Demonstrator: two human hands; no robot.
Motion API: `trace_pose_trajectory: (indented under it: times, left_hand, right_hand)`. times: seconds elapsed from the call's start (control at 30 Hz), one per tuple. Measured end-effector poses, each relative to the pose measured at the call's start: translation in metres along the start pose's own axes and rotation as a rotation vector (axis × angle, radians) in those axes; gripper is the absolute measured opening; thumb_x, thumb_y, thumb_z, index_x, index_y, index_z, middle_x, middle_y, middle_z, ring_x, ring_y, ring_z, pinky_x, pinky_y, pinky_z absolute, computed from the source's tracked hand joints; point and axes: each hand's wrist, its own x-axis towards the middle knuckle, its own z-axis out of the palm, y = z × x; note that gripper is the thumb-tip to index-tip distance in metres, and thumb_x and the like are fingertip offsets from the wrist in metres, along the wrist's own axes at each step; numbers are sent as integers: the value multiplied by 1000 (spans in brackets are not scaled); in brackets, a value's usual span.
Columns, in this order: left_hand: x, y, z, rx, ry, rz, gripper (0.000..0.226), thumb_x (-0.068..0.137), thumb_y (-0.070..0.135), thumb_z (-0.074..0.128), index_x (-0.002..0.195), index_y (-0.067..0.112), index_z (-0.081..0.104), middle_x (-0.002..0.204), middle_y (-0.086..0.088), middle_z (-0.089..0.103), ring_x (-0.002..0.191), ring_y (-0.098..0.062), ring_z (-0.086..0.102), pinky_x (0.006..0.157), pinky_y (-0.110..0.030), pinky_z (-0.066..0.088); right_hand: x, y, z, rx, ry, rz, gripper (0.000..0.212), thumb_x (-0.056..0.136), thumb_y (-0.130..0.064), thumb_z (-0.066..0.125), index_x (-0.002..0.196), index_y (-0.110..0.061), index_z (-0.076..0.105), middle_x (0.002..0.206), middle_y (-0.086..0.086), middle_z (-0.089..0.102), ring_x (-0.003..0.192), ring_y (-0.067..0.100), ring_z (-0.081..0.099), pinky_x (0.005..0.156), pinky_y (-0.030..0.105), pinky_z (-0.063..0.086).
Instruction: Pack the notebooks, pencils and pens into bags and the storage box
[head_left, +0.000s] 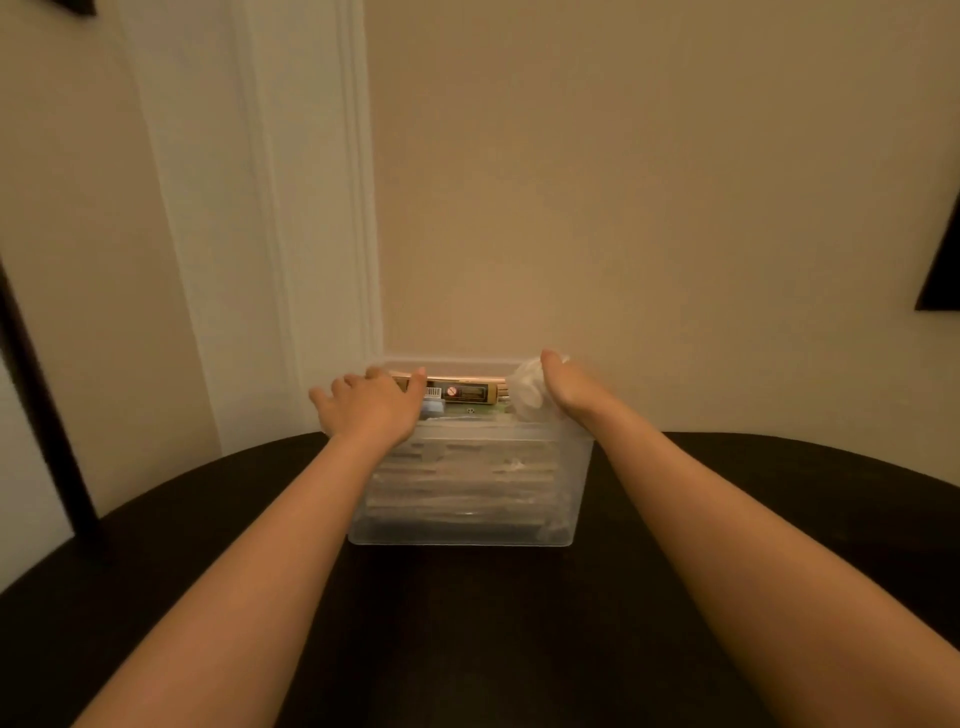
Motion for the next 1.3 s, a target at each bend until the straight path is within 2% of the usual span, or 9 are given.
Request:
trace_pose_trajectory:
  times: [0.13,0.4,0.63,0.83,1.03,1.3]
  left_hand:
    - [1,-24,0,58,40,-41,80,91,64,7,130,9,50,128,-17,53,119,-32,46,103,-50,22]
    - [21,-74,6,16,125,-174,76,91,60,10,125,11,56,131,-15,51,125,-29,39,107,-59,15]
    - [50,-102,6,-25,95,-267,76,91,59,11,122,9,59,135,-17,48,132,-29,29,106,-61,12]
    - [78,-134,11,-33,153,-306,71,92,55,14,115,9,61,126,-14,55,127,-27,36,106,-60,14]
    - [93,-146,15,-35,196,-341,68,90,55,17,114,10,61,123,-18,56,123,-29,39,105,-59,16]
    - [79,-146,11,-101,233,-265,58,95,46,20,119,7,57,126,-17,54,124,-31,38,107,-56,14]
  right_hand:
    - [-2,-27,34,-25,1,-2,85,84,-64,13,141,-6,40,142,21,43,126,34,45,109,43,33]
    - [-4,-80,97,-50,-20,34,75,94,-58,17,147,-6,26,149,20,33,134,36,35,108,42,29]
    - [-3,-124,146,-60,-35,59,73,97,-55,15,150,-5,16,151,23,26,135,38,31,106,44,30]
    - [5,-154,179,-76,-45,70,72,98,-54,14,151,-5,11,153,24,22,138,39,27,108,45,28]
    - [13,-167,195,-72,-51,77,72,98,-53,13,150,-3,12,153,24,21,138,38,27,108,44,29]
    - [7,-167,186,19,-102,81,72,99,-52,15,151,-4,4,155,22,15,141,38,21,111,45,23]
